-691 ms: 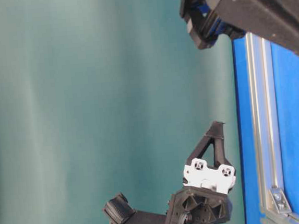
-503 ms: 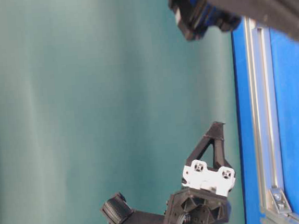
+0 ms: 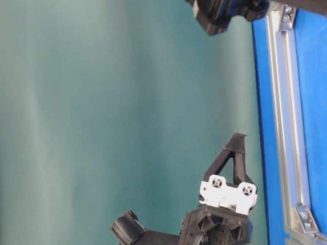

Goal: Insert the wire through the string loop located on the right side.
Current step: 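Lower the open right gripper onto the black USB cable near its plug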

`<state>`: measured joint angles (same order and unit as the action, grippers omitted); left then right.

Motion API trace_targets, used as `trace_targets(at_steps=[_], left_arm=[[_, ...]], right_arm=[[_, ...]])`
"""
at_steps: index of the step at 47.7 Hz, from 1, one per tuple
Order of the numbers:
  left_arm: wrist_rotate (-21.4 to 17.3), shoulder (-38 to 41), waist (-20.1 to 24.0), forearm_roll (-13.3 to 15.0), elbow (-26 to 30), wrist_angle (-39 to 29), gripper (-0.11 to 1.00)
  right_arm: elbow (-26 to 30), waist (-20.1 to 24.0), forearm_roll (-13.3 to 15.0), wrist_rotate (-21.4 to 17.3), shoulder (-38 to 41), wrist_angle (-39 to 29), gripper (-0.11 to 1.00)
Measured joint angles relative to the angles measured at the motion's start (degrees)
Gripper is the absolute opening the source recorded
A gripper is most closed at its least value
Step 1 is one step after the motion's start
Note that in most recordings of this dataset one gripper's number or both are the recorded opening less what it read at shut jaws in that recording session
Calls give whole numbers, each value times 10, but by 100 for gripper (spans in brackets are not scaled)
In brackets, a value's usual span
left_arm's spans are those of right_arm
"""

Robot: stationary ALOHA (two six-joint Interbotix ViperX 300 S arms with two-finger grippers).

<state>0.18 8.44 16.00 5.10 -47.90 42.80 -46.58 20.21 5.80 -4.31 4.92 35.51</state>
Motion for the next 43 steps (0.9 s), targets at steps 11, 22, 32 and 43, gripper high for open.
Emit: trace_targets(at_steps=[11,22,32,43], left_arm=[[0,1,0,0,0,-1,0],[-4,1,0,0,1,-1,0],[-4,0,0,0,1,-1,0],[-5,0,0,0,0,-1,0]], right_arm=[[-1,1,-10,0,0,-1,81],[2,1,-14,0,0,-2,88],[16,4,-50,-1,42,4,88],[44,3,-88,0,105,8,88]])
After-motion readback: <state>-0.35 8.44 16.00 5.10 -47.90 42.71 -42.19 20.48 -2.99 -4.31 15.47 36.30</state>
